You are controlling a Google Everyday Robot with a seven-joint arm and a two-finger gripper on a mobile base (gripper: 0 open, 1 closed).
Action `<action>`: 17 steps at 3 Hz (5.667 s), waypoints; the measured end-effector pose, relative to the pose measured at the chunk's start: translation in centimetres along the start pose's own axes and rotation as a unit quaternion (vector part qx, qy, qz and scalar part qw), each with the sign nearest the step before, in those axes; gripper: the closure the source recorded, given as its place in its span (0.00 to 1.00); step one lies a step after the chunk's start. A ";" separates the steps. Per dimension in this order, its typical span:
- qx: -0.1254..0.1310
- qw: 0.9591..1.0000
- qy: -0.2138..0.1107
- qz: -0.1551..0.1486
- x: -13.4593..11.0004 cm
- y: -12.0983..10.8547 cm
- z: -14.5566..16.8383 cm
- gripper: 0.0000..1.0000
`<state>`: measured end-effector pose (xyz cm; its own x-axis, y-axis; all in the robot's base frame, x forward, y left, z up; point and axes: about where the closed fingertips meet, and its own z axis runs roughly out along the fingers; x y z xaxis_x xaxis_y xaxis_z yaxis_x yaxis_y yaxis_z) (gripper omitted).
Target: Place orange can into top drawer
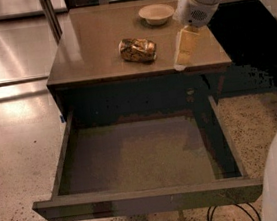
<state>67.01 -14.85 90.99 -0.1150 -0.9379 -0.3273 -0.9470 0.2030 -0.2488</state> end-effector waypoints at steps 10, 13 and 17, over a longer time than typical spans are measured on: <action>-0.065 0.996 -0.049 -0.044 -9.6 -6.5 13.3 0.00; -0.076 0.995 -0.053 -0.033 -9.3 -6.3 14.3 0.42; 0.088 0.981 -0.106 -0.140 -11.1 -7.9 -0.2 1.00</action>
Offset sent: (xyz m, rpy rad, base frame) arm 0.0197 0.0017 -0.0048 0.0412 -0.0056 -0.0063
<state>75.65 -6.07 96.81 0.2241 -0.8880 -0.4017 -0.8642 0.0094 -0.5030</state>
